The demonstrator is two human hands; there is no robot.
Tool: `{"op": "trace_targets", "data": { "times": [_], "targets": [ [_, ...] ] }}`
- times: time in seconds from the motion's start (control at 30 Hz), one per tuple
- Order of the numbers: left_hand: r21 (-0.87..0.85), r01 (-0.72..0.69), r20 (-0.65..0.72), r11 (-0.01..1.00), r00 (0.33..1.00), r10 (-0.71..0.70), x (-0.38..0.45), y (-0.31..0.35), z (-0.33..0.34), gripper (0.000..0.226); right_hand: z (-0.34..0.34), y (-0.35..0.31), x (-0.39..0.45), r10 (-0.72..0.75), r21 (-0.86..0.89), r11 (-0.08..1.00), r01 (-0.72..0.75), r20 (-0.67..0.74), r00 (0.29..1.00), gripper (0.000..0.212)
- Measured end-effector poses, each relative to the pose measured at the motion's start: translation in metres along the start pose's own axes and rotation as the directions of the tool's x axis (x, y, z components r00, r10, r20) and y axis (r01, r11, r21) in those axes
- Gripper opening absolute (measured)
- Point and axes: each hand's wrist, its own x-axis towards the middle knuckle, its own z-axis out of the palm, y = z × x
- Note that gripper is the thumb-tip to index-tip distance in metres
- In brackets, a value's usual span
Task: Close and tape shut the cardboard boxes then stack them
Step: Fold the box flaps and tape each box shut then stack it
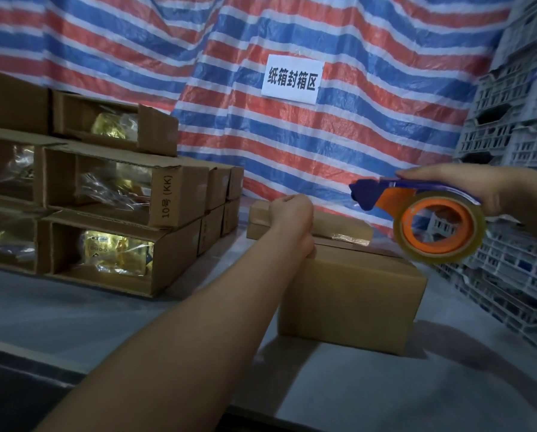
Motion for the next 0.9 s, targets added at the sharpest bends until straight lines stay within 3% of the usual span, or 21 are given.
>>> {"op": "trace_targets", "data": {
  "times": [0.1, 0.23, 0.27, 0.33, 0.4, 0.47, 0.57, 0.67, 0.8, 0.9],
  "targets": [
    [-0.232, 0.038, -0.017, 0.972, 0.999, -0.044, -0.004, -0.002, -0.001, 0.01, 0.004, -0.011, 0.006, -0.045, -0.018, 0.999, 0.045, 0.006, 0.999, 0.052],
    [-0.347, 0.094, 0.032, 0.933, 0.996, -0.089, -0.008, 0.001, -0.011, 0.011, 0.022, -0.01, 0.01, -0.107, -0.122, 0.985, 0.12, 0.113, 0.988, 0.034],
    [-0.315, 0.097, 0.028, 0.944, 0.995, -0.093, -0.009, 0.003, -0.013, 0.01, 0.025, -0.008, 0.01, -0.141, -0.182, 0.97, 0.159, 0.108, 0.984, 0.029],
    [-0.198, 0.054, 0.004, 0.979, 0.999, -0.054, -0.008, 0.007, -0.018, 0.015, 0.025, -0.005, 0.01, -0.157, -0.141, 0.975, 0.169, 0.095, 0.983, 0.031],
    [0.013, -0.036, -0.028, 0.999, 0.999, 0.036, 0.001, 0.008, -0.025, 0.03, 0.022, -0.002, 0.013, -0.162, -0.189, 0.966, 0.178, 0.096, 0.982, 0.035],
    [0.204, -0.134, -0.037, 0.97, 0.989, 0.145, 0.003, 0.008, -0.035, 0.028, 0.026, -0.005, 0.013, -0.176, -0.225, 0.954, 0.196, 0.106, 0.979, 0.032],
    [0.343, -0.233, 0.052, 0.91, 0.972, 0.229, -0.003, 0.007, -0.049, 0.021, 0.035, -0.017, 0.012, -0.061, -0.197, 0.977, 0.086, 0.128, 0.99, 0.043],
    [0.411, -0.232, 0.066, 0.881, 0.972, 0.225, -0.007, 0.002, -0.059, 0.02, 0.043, -0.03, 0.012, -0.019, -0.25, 0.967, 0.053, 0.137, 0.99, 0.074],
    [0.435, -0.171, 0.049, 0.884, 0.985, 0.167, -0.011, -0.008, -0.067, 0.019, 0.05, -0.039, 0.011, -0.038, -0.367, 0.927, 0.077, 0.111, 0.993, 0.065],
    [0.421, -0.13, 0.029, 0.897, 0.991, 0.13, -0.014, -0.015, -0.071, 0.019, 0.052, -0.042, 0.013, -0.013, -0.413, 0.909, 0.056, 0.106, 0.994, 0.079]
  ]
}}
